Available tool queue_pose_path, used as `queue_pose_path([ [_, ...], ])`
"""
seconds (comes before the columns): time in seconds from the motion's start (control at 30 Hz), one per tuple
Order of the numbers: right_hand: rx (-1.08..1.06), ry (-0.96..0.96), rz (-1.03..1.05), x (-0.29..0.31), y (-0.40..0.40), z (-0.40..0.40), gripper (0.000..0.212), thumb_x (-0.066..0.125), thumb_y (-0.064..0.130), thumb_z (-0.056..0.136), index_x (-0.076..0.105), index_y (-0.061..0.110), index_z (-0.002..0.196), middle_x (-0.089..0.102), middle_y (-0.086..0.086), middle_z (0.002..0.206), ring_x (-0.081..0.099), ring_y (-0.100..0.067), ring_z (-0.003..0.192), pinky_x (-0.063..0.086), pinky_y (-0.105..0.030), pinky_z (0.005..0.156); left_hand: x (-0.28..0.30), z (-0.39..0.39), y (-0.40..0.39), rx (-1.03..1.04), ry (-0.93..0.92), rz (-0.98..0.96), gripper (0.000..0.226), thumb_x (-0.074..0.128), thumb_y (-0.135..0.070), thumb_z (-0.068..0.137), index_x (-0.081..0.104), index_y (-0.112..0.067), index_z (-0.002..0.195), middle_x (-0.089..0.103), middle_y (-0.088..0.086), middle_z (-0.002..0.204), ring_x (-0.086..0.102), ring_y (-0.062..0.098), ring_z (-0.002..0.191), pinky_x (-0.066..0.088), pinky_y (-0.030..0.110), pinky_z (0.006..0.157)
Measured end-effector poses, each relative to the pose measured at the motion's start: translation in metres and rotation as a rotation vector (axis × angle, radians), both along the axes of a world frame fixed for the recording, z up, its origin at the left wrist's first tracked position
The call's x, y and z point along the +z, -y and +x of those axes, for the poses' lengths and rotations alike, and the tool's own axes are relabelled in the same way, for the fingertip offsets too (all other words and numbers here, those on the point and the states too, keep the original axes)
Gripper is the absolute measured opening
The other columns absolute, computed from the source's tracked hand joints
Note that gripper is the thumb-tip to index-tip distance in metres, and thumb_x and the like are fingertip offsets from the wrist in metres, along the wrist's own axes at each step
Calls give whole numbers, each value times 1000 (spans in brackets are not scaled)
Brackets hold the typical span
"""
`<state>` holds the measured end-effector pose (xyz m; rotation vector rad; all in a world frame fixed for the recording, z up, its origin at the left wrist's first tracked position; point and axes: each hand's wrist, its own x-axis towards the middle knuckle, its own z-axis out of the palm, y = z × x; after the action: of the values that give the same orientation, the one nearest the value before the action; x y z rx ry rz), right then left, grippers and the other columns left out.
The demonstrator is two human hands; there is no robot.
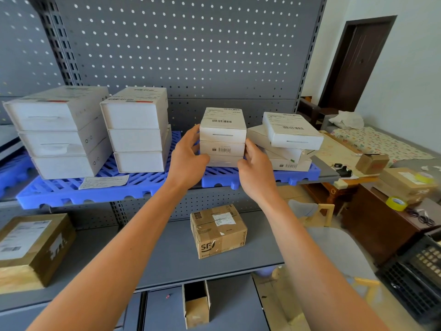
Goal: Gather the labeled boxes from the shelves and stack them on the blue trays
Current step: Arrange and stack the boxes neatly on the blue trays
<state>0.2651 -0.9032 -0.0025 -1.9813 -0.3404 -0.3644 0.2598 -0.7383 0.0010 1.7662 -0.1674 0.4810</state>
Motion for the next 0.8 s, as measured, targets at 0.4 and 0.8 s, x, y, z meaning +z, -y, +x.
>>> queue_pose_path([
  [0.4,12,0,85,-1,-1,-3,52,40,2,95,49,26,140,59,16,122,57,0,102,52,-12,70,-8,-11,4,6,50,-56,72,55,12,86,48,-28,145,59,-11,139,55,15,131,58,44,94],
  [0.8,35,-4,90,7,2,4,55,35,0,86,56,34,124,67,9,117,63,-18,107,57,-45,87,-8,-17,9,8,57,-65,74,52,10,87,45,-30,149,58,-11,141,54,16,133,55,44,100],
])
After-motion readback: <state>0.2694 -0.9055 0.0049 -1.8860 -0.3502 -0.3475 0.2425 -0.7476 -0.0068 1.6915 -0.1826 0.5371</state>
